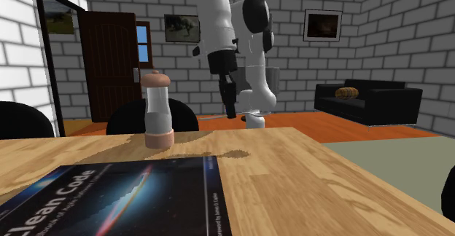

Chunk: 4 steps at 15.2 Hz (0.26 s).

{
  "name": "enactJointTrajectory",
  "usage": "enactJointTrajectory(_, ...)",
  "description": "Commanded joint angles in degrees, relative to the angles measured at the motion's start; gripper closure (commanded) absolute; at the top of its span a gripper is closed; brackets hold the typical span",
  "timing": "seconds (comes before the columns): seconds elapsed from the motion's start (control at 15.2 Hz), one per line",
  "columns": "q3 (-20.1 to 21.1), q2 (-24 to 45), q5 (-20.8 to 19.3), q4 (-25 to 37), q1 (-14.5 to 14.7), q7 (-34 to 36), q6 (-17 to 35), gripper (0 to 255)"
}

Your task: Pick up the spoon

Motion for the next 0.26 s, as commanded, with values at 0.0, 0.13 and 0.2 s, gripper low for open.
enactJointTrajectory(0.0, 0.00, -0.02, -0.05, 1.51, -0.01, 0.25, -1.53, 255)
enactJointTrajectory(0.13, 0.00, -0.01, -0.10, 2.40, 0.00, 0.41, -2.40, 255)
enactJointTrajectory(0.2, 0.00, 0.00, -0.10, 2.41, 0.00, 0.41, -2.40, 255)
